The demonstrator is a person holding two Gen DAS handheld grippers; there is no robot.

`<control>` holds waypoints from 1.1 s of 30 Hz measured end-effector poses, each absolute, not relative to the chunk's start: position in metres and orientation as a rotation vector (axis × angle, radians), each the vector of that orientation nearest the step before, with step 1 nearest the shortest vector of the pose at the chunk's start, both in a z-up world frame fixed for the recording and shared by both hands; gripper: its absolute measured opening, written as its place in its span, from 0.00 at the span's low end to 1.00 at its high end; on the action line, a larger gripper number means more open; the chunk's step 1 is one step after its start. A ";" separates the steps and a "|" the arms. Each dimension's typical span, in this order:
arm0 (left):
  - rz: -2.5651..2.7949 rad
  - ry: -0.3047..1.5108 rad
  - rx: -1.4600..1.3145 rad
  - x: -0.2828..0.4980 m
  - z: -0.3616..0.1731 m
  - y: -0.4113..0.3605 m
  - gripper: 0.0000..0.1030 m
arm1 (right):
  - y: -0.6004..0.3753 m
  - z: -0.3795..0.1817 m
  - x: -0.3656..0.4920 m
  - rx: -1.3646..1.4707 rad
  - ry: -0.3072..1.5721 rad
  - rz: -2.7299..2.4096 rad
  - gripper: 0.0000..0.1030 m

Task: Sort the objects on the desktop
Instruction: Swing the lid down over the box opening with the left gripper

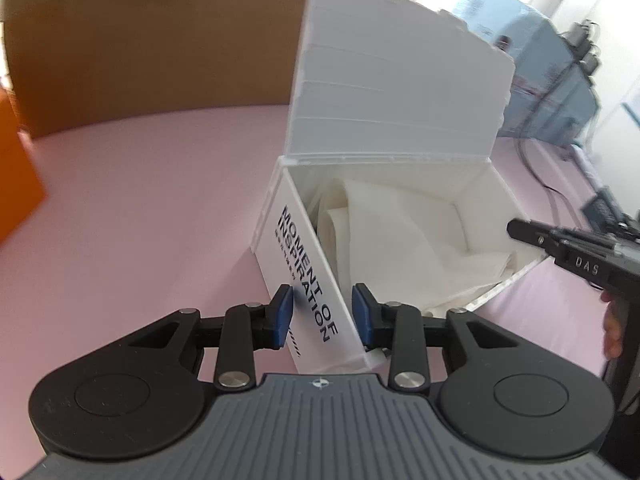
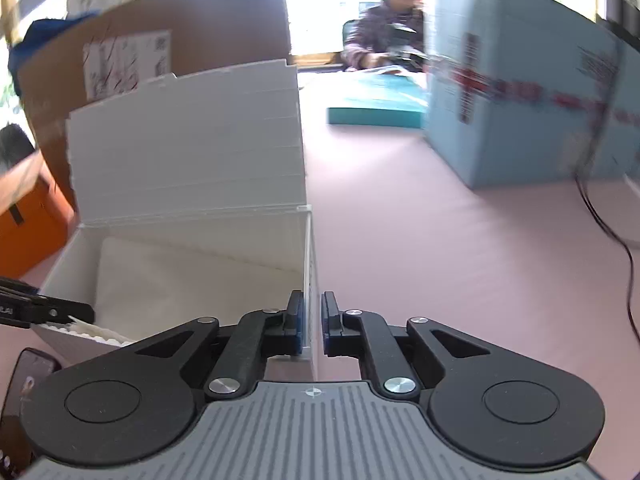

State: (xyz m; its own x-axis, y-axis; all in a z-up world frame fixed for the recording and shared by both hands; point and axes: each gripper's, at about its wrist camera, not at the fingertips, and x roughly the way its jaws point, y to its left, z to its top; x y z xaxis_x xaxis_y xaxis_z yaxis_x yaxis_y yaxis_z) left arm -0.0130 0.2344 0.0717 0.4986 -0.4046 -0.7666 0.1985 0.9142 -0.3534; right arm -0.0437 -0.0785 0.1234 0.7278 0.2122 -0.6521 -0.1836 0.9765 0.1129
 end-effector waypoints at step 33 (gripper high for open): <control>-0.433 0.601 -0.328 0.006 0.130 0.208 0.73 | -0.161 0.119 -0.015 0.260 0.179 0.810 0.30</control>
State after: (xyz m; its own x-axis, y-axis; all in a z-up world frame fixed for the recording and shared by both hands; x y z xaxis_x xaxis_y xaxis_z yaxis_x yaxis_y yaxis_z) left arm 0.0056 0.2079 0.1296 0.7402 -0.4804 -0.4704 0.2939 0.8605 -0.4162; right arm -0.0154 -0.1606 0.1189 0.6774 0.7333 -0.0588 -0.6896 0.6608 0.2963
